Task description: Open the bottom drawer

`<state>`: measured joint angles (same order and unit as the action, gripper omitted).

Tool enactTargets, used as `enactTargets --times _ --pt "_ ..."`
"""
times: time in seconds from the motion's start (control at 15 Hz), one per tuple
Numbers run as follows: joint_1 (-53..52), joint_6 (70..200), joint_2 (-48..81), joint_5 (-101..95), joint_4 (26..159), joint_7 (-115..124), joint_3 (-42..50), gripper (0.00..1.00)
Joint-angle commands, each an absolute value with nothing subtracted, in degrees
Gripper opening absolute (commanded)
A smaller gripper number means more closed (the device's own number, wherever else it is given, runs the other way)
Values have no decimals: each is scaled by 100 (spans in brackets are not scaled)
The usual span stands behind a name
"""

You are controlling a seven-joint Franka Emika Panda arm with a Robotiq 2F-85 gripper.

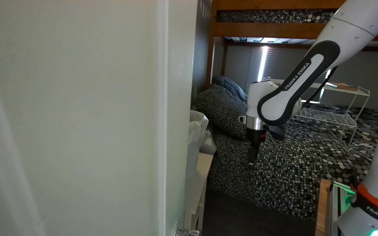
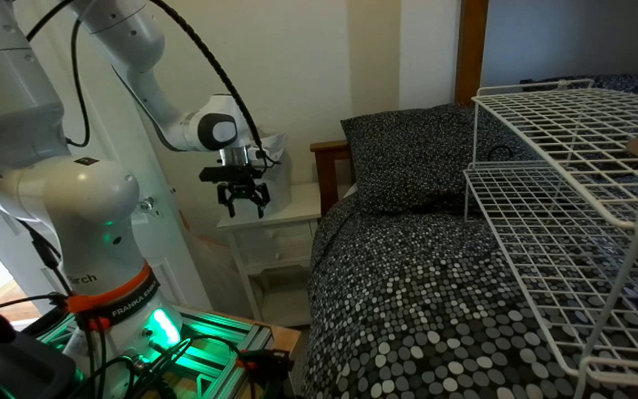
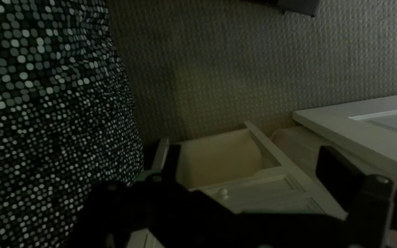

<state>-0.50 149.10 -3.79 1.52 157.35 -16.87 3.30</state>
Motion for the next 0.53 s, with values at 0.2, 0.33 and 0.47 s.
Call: enactTargets --times 0.2,0.33,0.47 --pt "42 15085 -168 370 15703 -2128 328 100" --pt "35 15085 -196 371 15699 -2123 316 100" --pt "34 15085 -197 371 15697 -2122 315 100"
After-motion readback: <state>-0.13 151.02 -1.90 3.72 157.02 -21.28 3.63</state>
